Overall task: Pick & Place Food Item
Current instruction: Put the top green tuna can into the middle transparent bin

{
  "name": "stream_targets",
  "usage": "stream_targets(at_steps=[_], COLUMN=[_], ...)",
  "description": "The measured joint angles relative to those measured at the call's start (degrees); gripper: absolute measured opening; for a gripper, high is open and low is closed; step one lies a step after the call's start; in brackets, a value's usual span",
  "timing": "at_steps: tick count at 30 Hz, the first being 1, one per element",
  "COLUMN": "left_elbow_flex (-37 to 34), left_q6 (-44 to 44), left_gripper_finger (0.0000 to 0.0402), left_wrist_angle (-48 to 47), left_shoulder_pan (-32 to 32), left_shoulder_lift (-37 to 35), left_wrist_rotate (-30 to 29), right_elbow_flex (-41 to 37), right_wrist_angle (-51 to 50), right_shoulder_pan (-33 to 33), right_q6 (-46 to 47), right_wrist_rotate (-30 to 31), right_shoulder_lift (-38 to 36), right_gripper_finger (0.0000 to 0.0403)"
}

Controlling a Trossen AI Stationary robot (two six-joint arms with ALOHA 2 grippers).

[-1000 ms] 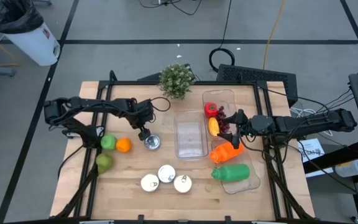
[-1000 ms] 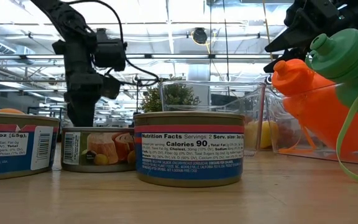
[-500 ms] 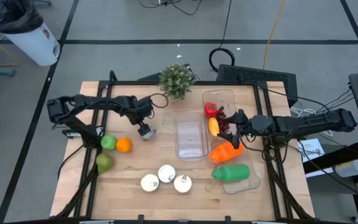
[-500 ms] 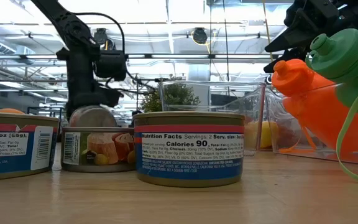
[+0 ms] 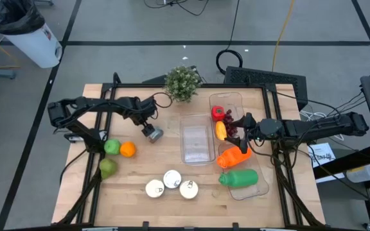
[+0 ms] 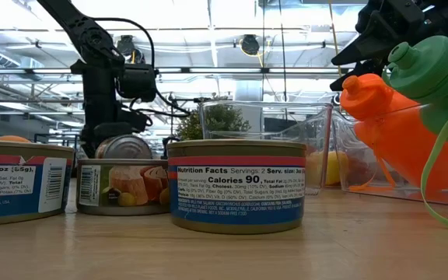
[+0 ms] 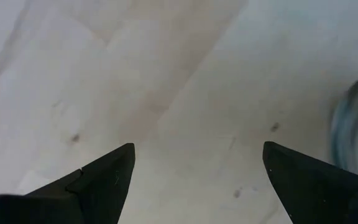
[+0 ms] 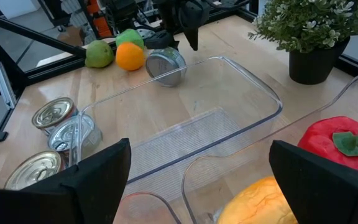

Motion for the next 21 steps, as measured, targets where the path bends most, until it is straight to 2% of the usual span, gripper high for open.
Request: stream_targets(at_steps=[5, 11, 13, 18, 21], left_elbow_flex=[0.2, 0.2, 0.1, 0.0, 0.0], left_q6=[-0.9, -0.5, -0.4, -1.0, -0.9], left_gripper_finger=[0.0360, 0.0360, 0.0360, 0.0360, 0.0360], left_wrist_angle=[0.3, -0.2, -0.8, -1.9, -2.0], left_shoulder_pan=[1.2, 3.3, 3.9, 4.6, 4.6], left_shoulder_lift=[-0.2, -0.9, -2.0, -8.2, -13.3], left_wrist_rotate=[-3.7, -4.8, -7.4, -15.0, -13.5], right_elbow_flex=[0.0, 0.0, 0.0, 0.0, 0.0], right_wrist_angle=[0.0, 0.0, 0.0, 0.0, 0.0], right_shoulder_pan=[0.0, 0.0, 0.0, 0.0, 0.0], right_q6=[0.0, 0.0, 0.0, 0.0, 0.0], right_wrist_rotate=[0.0, 0.0, 0.0, 0.0, 0.0], right_shoulder_lift=[0.0, 0.0, 0.0, 0.0, 0.0], right_gripper_finger=[0.0361, 0.0361, 0.0361, 0.0361, 0.0361])
